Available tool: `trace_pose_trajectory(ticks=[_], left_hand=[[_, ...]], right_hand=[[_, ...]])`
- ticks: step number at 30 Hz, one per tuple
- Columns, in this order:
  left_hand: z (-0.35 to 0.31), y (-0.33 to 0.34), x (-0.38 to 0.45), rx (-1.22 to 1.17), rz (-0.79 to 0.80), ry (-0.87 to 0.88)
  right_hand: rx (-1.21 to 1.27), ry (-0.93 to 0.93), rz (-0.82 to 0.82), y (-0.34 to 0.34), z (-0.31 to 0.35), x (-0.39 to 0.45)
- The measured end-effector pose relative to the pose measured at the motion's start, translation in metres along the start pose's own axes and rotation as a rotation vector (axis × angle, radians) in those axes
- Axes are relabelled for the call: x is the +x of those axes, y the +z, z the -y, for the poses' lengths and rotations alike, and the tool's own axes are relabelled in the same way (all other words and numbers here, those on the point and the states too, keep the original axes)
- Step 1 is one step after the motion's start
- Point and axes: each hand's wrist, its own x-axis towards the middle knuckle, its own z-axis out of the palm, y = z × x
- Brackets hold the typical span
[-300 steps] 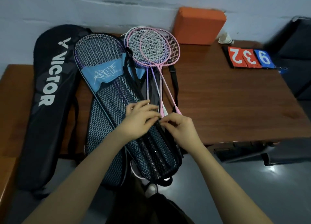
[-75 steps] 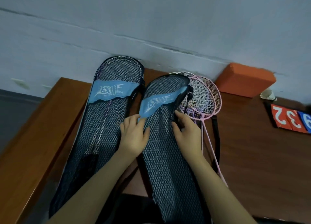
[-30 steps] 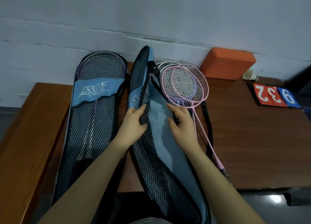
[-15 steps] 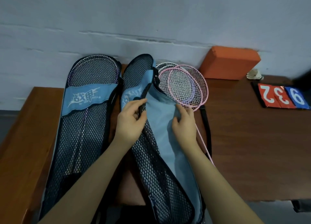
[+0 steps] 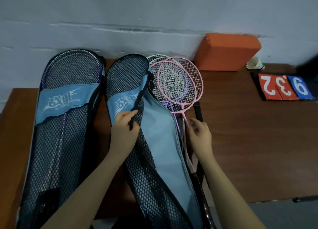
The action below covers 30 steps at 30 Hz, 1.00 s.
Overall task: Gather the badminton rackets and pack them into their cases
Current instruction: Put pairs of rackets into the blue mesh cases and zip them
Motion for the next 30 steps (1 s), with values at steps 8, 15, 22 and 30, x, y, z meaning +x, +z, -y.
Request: trace_pose_trajectory(ticks=[8, 15, 22, 30], left_hand=[[-0.004, 0.007, 0.000, 0.067, 0.018, -0.020], [-0.015, 0.021, -0.001, 0.072, 0.027, 0.020], [-0.017, 0.028, -0.003, 0.058, 0.031, -0.044], [-0.016, 0.029, -0.008, 0.028, -0.002, -0.055]], right_hand=[[-0.178, 0.117, 0.132, -0.002, -0.019, 0.013], [0.133, -0.077, -0.044, -0.002, -0.010, 0.000], [0.090, -0.067, -0.045, 0.004, -0.009, -0.002], [0.003, 0.042, -0.053, 0.018, -0.013, 0.012]])
